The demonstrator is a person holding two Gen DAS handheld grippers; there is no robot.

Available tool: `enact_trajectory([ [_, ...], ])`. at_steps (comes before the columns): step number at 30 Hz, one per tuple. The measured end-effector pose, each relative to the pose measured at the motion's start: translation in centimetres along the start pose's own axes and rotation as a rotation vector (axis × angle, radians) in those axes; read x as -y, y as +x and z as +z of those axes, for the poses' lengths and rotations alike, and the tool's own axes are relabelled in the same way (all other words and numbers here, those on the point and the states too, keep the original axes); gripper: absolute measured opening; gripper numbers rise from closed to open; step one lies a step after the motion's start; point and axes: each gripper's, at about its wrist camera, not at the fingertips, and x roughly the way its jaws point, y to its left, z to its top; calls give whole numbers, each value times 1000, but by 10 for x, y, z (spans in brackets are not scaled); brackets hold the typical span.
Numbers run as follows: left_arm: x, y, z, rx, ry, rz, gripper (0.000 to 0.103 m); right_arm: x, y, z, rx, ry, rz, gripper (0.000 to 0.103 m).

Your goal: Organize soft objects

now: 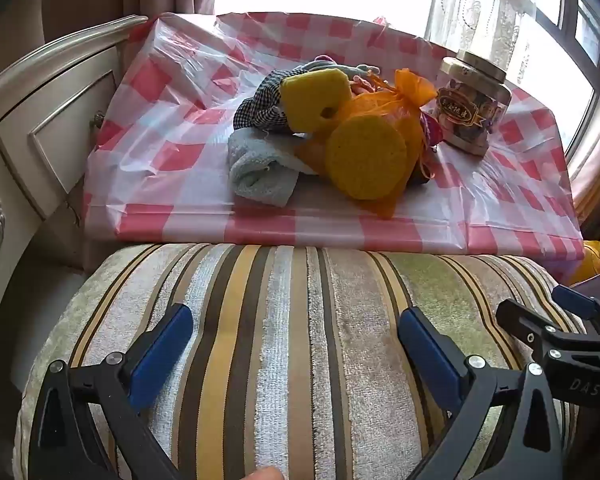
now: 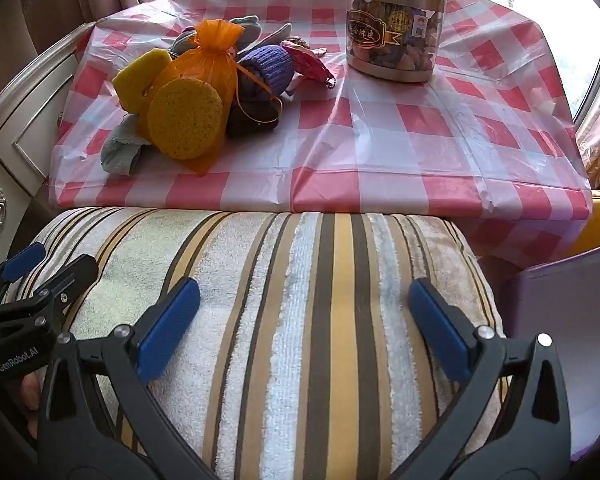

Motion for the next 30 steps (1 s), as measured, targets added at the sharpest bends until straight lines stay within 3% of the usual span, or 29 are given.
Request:
enact_trajectory([
  [30,-3,2,0,-3,-5,6,103,0,0,1,2,2,2,103],
])
